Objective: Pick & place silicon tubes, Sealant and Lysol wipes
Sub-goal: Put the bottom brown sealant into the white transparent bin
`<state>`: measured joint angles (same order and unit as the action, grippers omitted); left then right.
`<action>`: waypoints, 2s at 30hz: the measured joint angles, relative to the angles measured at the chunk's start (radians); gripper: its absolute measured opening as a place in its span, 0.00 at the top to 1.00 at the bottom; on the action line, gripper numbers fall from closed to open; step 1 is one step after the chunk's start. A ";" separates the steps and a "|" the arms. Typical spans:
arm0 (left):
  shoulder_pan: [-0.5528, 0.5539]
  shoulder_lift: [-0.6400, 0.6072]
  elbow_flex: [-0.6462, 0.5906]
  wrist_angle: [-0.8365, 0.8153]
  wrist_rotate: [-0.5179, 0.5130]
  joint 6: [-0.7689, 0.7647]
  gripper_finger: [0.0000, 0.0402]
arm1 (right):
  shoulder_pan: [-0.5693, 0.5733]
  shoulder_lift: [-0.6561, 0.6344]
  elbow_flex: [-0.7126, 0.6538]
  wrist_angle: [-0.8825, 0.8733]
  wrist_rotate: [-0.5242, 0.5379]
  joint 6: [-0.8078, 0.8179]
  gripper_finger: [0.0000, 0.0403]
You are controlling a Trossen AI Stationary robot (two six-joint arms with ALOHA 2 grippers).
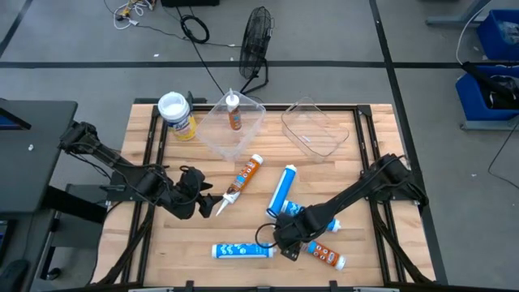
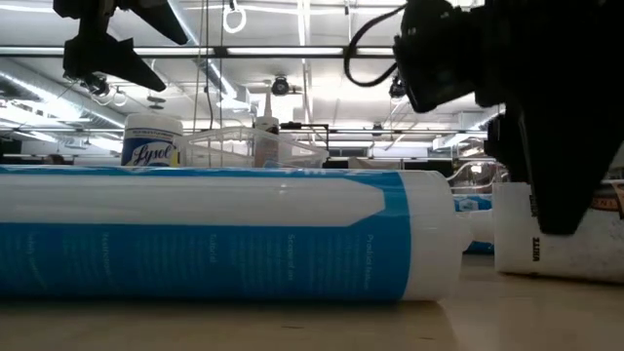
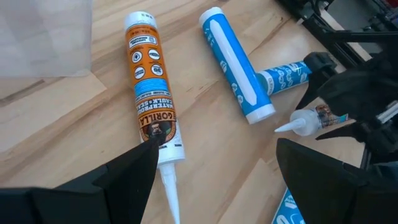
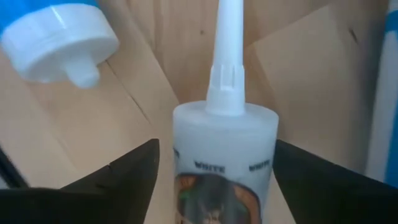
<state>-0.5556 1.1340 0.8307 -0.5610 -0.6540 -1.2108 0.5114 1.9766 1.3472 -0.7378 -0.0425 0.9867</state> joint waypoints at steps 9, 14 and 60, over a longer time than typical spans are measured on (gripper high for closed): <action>0.000 0.000 0.000 0.000 0.002 0.000 0.18 | 0.000 0.013 0.000 0.014 0.007 0.000 0.40; 0.000 0.000 0.000 0.000 0.001 0.000 0.18 | 0.000 0.012 0.000 0.014 0.007 0.000 0.48; 0.000 0.000 0.000 0.034 0.001 -0.008 0.18 | -0.015 -0.008 0.563 -0.648 0.493 -0.112 0.48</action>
<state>-0.5556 1.1339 0.8310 -0.5274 -0.6533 -1.2188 0.4961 1.9682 1.9106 -1.3855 0.4500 0.8747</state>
